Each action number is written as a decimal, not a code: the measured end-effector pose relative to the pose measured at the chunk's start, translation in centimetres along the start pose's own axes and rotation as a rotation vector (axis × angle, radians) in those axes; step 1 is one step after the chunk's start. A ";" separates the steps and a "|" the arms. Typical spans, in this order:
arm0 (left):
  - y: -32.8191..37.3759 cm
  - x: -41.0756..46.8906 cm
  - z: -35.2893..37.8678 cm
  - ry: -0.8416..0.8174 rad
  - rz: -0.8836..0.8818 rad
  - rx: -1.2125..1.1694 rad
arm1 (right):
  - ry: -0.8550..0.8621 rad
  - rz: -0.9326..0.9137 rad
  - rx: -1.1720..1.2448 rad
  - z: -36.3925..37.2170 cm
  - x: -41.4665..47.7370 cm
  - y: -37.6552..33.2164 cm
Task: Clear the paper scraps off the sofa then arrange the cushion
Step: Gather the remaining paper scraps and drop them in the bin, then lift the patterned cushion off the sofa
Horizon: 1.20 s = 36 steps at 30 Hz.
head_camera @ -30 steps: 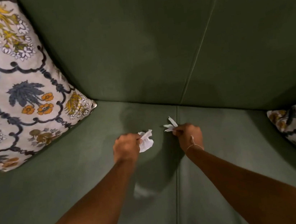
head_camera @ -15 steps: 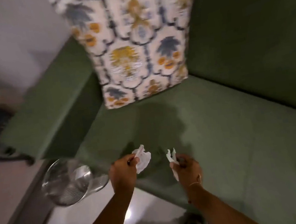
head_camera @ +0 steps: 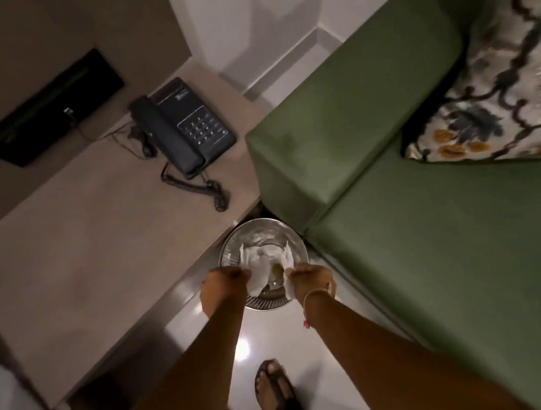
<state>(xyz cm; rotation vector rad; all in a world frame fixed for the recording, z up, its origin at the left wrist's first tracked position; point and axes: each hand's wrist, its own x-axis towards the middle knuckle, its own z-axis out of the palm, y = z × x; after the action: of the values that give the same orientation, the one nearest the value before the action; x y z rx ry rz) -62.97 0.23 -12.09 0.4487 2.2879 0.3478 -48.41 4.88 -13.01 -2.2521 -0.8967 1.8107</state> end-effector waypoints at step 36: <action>41.2 -24.1 1.5 -0.394 0.383 0.019 | 0.209 -0.222 -0.121 -54.1 -8.4 -20.0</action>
<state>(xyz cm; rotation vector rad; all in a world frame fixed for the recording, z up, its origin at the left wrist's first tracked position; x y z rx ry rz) -37.60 27.40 17.87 0.8866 1.8189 0.3871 -6.91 31.46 18.02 -2.2525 -1.1878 1.4343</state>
